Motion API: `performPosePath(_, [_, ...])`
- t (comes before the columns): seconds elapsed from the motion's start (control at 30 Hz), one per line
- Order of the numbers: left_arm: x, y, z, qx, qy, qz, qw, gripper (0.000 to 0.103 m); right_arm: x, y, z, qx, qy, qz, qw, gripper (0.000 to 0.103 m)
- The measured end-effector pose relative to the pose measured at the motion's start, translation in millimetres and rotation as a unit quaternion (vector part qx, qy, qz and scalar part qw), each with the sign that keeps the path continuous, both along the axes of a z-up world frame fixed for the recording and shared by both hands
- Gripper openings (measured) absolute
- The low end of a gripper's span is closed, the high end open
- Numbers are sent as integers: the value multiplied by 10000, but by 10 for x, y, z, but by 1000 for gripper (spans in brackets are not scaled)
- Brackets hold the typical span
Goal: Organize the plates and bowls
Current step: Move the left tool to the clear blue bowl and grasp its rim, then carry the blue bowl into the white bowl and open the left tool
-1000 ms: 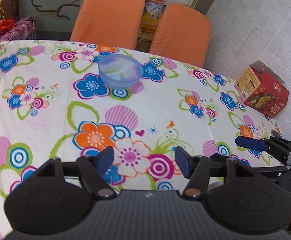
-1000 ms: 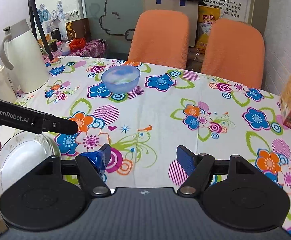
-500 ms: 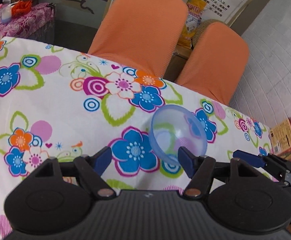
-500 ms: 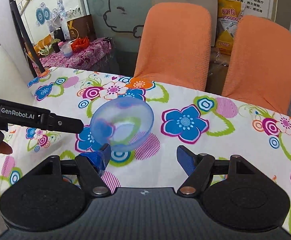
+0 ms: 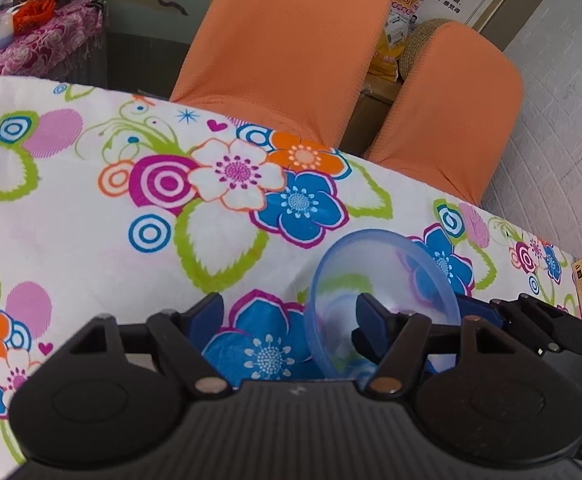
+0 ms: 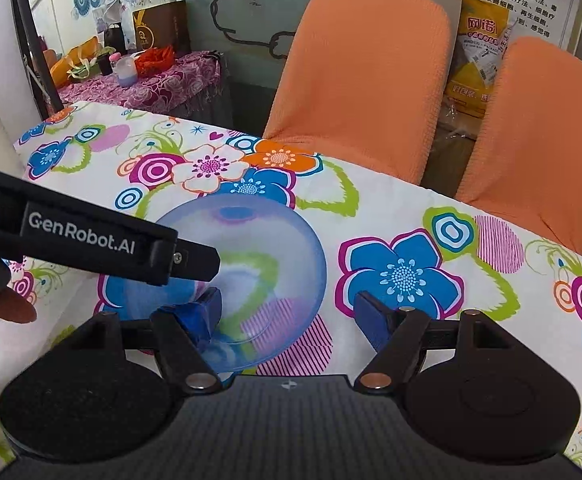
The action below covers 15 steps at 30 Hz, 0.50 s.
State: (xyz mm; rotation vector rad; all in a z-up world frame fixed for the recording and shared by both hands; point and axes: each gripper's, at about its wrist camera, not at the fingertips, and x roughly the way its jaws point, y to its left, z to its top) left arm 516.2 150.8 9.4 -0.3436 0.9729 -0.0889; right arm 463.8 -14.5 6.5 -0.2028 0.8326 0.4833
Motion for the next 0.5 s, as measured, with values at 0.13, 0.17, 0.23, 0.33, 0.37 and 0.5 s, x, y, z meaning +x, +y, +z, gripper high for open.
performPosePath(0.13, [-8, -23, 3, 108, 22, -44, 9999, 67, 6, 50, -39, 185, 115, 75, 9997, 61])
performPosePath(0.17, [-12, -50, 9, 240, 42, -54, 9997, 59, -14, 89, -39, 146, 97, 98, 9998, 60])
performPosePath(0.23, [-26, -117, 16, 520, 103, -73, 9986, 44, -54, 119, -30, 201, 145, 75, 9997, 61])
performPosePath(0.33, [-60, -166, 27, 565, 229, -18, 9981, 41, -138, 175, -8, 260, 297, 43, 9992, 61])
performPosePath(0.37, [-78, -171, 31, 436, 269, -50, 9987, 39, -160, 191, 3, 338, 403, 30, 9986, 61])
performPosePath(0.5, [-155, -134, 37, -303, 540, -198, 9979, 34, -232, 177, 42, 448, 665, -37, 9968, 59])
